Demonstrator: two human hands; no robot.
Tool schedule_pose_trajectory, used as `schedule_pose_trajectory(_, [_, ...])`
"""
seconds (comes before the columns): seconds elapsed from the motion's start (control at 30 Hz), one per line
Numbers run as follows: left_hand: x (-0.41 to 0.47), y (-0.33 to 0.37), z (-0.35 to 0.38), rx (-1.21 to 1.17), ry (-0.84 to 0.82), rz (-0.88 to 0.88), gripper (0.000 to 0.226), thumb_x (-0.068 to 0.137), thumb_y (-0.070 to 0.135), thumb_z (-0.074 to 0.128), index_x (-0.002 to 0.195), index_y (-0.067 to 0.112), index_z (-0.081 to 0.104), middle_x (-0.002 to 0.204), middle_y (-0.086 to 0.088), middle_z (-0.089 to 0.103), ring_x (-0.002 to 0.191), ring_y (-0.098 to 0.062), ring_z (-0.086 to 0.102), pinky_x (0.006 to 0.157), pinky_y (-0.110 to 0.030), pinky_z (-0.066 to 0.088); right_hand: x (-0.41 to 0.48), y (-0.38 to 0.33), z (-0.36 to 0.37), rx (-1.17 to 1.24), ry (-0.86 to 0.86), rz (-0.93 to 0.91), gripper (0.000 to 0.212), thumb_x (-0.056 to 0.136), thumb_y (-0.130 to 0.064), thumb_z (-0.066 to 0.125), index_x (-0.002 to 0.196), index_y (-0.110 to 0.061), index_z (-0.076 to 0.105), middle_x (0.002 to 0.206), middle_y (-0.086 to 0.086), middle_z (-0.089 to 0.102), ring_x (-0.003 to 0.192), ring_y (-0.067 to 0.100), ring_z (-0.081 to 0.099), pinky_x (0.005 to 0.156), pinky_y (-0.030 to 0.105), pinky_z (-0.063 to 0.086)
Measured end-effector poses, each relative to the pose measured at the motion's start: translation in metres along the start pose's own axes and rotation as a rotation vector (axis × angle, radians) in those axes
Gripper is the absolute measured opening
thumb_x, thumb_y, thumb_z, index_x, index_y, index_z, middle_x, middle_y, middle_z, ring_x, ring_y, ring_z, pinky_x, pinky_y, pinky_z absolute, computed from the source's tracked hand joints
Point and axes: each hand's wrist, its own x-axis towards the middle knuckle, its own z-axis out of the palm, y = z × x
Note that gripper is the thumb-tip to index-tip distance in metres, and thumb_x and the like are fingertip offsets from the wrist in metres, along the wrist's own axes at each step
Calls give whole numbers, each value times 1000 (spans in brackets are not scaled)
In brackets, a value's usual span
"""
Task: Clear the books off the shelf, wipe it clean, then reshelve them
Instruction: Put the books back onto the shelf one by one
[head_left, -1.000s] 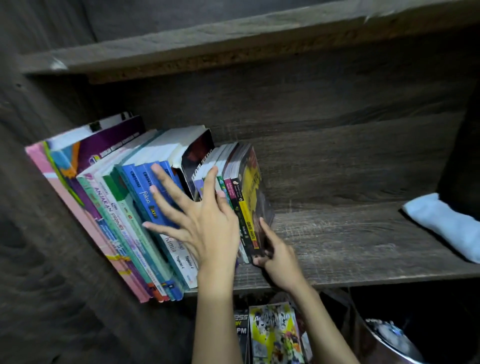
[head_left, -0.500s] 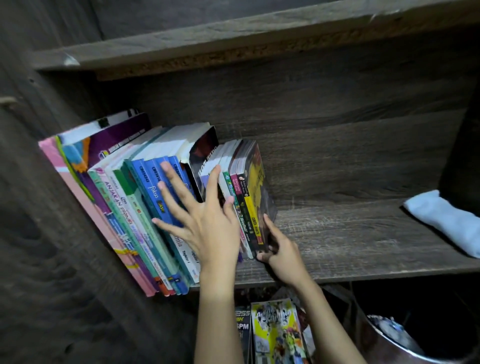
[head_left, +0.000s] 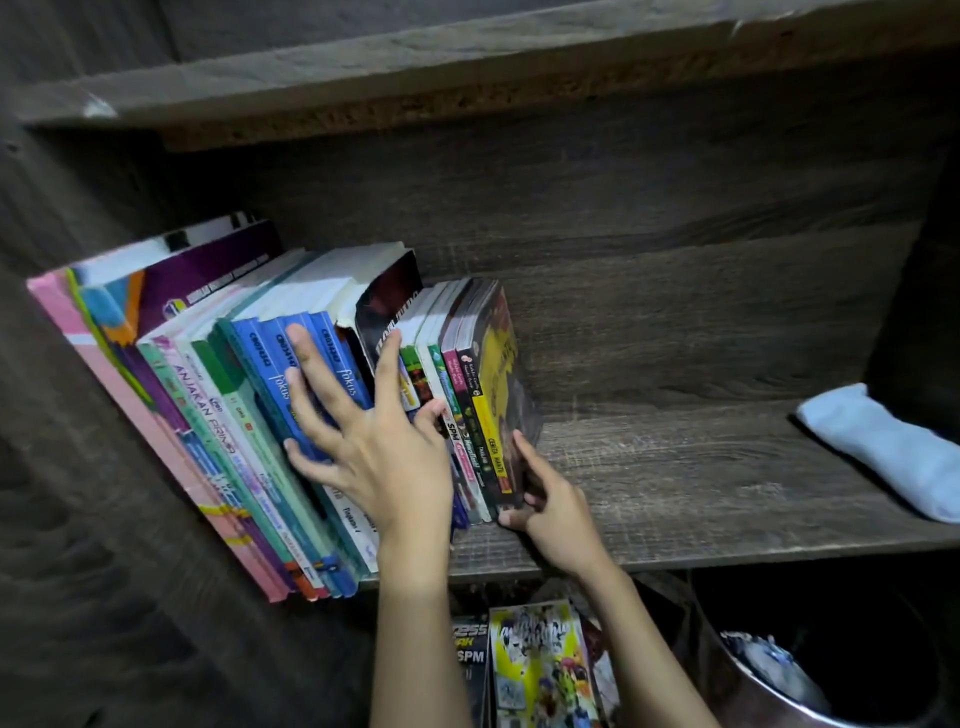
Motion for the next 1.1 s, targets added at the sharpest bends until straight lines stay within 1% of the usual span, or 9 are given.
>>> schedule_pose_trajectory(0.1, [1, 0, 0, 21, -19, 5, 71, 77, 27, 72, 137, 46, 40, 158, -10, -9, 144, -33, -1, 104, -64, 15, 1, 2, -1, 3, -7, -2, 100, 69, 5, 76, 139, -50, 30, 113, -16, 61, 91, 2, 61, 95, 23, 48])
schedule_pose_trajectory(0.23, [1, -2, -1, 49, -18, 19, 64, 77, 32, 73, 133, 45, 44, 158, -11, -9, 143, -33, -1, 103, -64, 17, 3, 4, -2, 24, -10, -7, 101, 68, 5, 77, 137, -51, 31, 116, -12, 62, 93, 4, 64, 93, 22, 49])
schedule_pose_trajectory(0.37, [2, -2, -1, 50, -24, 25, 63, 77, 33, 72, 133, 43, 44, 158, -10, -11, 143, -34, -2, 104, -64, 16, 4, 5, -1, 28, -9, -2, 100, 67, 5, 77, 140, -47, 33, 118, -8, 63, 95, 5, 65, 91, 22, 50])
schedule_pose_trajectory(0.57, [-1, 4, -2, 11, -15, 7, 64, 78, 26, 73, 134, 36, 44, 157, -10, -14, 144, -34, -6, 107, -63, 12, 1, 2, -1, 24, -5, -4, 98, 68, 6, 76, 142, -42, 33, 117, -9, 63, 93, 3, 63, 88, 18, 49])
schedule_pose_trajectory(0.73, [-3, 9, -3, -48, -14, -10, 62, 77, 20, 73, 131, 31, 45, 157, -10, -16, 144, -33, -9, 110, -60, 5, 1, 2, -1, 14, 1, -13, 98, 68, 5, 76, 142, -42, 33, 116, -11, 63, 92, 2, 63, 92, 22, 49])
schedule_pose_trajectory(0.83, [-4, 6, -1, -81, -2, 18, 57, 77, 21, 73, 127, 28, 48, 157, -12, -13, 143, -35, -7, 110, -60, 4, 2, 4, 1, 18, 12, -14, 100, 67, 7, 76, 141, -45, 34, 115, -11, 64, 89, 3, 64, 94, 25, 50])
schedule_pose_trajectory(0.93, [-8, 3, -1, -143, 39, 6, 49, 75, 25, 73, 119, 25, 52, 157, -13, -4, 143, -35, -2, 111, -58, 5, 2, 3, 1, 27, 11, -5, 100, 67, 8, 75, 141, -45, 33, 115, -11, 63, 89, 2, 64, 93, 24, 49])
schedule_pose_trajectory(1.03, [-11, 1, 1, -219, 138, 3, 39, 75, 29, 73, 109, 23, 56, 154, -12, 12, 139, -34, 9, 109, -56, 15, 1, 1, 0, 32, 7, 2, 98, 69, 10, 74, 142, -41, 33, 115, -9, 63, 89, -1, 62, 91, 18, 47])
schedule_pose_trajectory(1.1, [-15, -3, 2, -258, 246, 16, 33, 76, 30, 71, 105, 21, 58, 142, -6, 22, 129, -29, 23, 104, -49, 24, 0, 0, -1, 19, 2, 6, 98, 70, 9, 74, 143, -41, 32, 113, -9, 63, 90, 0, 62, 92, 19, 47])
